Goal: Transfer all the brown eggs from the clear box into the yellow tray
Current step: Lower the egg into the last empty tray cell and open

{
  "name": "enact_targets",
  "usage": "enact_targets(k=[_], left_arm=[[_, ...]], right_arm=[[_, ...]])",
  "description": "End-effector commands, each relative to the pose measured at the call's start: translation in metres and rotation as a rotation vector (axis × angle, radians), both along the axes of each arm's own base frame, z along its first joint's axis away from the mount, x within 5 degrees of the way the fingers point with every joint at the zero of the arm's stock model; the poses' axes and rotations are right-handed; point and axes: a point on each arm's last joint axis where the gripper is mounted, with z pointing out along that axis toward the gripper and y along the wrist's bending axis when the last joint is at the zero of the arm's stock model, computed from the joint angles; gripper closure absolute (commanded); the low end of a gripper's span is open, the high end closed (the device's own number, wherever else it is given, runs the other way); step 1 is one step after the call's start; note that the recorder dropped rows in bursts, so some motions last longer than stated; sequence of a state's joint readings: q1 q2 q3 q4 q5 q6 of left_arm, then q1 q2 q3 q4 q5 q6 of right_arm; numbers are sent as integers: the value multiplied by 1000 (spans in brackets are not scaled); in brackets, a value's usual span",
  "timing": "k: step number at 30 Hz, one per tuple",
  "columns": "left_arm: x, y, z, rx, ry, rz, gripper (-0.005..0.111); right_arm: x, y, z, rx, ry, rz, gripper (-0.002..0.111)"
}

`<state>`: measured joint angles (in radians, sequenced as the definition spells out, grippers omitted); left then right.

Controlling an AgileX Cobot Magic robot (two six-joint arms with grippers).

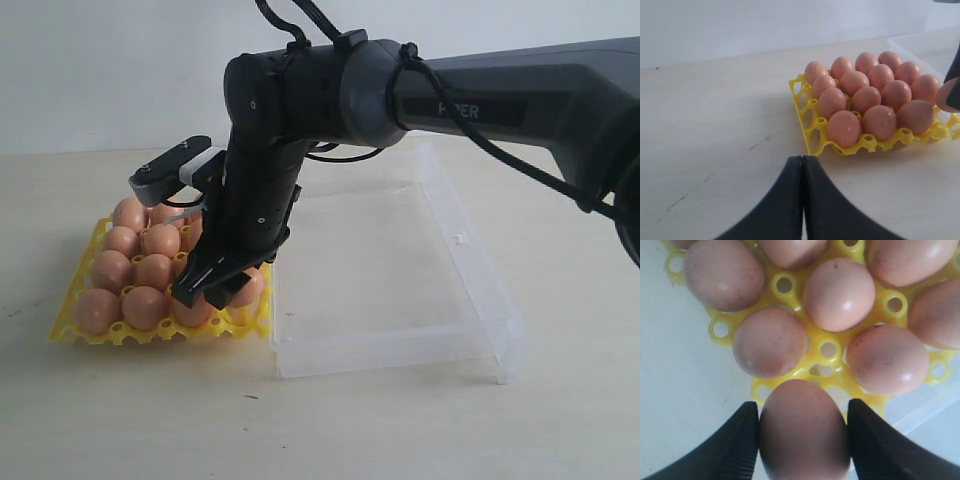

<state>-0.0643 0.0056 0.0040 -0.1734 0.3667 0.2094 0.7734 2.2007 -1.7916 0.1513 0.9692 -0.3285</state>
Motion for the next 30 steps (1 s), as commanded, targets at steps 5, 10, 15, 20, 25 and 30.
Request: enact_targets(k=[5, 10, 15, 20, 25, 30], left_arm=[[0, 0, 2, 1, -17, -3, 107], [0, 0, 2, 1, -17, -3, 107], [0, 0, 2, 1, -17, -3, 107], [0, 0, 2, 1, -17, -3, 107], [0, 0, 2, 1, -17, -3, 107], [0, 0, 2, 1, -17, -3, 107]], right_arm=[[4, 1, 4, 28, -29, 1, 106], [5, 2, 4, 32, -33, 0, 81], [6, 2, 4, 31, -48, -1, 54], [7, 1, 4, 22, -61, 2, 53], [8, 1, 4, 24, -75, 2, 53], [7, -1, 21, 43, -105, 0, 53]])
